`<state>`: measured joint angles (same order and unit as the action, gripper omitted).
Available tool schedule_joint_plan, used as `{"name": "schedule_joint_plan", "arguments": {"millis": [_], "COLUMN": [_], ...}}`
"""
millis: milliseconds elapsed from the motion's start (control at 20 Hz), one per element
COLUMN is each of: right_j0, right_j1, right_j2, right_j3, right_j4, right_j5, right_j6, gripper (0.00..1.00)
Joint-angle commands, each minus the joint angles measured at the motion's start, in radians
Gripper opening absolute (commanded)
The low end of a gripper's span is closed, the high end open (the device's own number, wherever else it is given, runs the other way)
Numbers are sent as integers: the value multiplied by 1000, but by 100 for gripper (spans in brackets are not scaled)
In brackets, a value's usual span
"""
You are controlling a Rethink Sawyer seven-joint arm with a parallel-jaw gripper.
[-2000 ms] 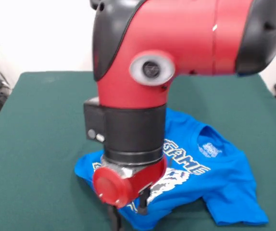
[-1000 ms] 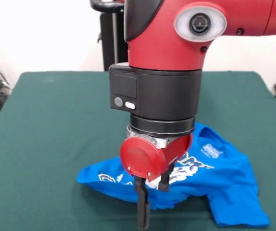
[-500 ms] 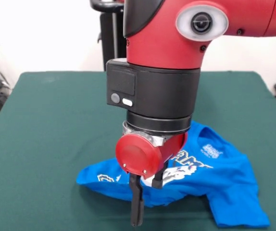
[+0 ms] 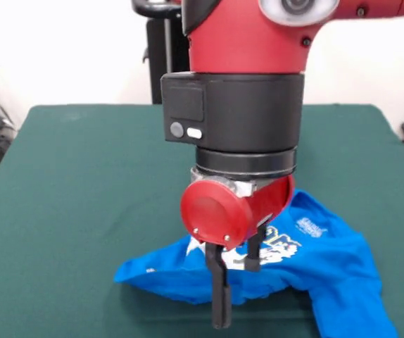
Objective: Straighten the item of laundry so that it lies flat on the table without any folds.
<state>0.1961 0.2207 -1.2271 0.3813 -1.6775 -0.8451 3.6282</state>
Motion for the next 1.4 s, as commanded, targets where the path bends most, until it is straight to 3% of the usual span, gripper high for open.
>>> {"name": "schedule_joint_plan", "arguments": {"millis": [50,300,500,1050,1400], "right_j0": [3,4,8,19,23], "right_j1": [-79,-63,-21,130,124], "right_j2": [179,145,90,-86,-111], "right_j3": [76,58,51,56,30], "right_j4": [144,146,98,-117,-177], "right_j5": [143,166,129,-48,-169], "right_j6": [-216,-187,-156,-72,-26], "gripper": [100,100,100,100,100]}}
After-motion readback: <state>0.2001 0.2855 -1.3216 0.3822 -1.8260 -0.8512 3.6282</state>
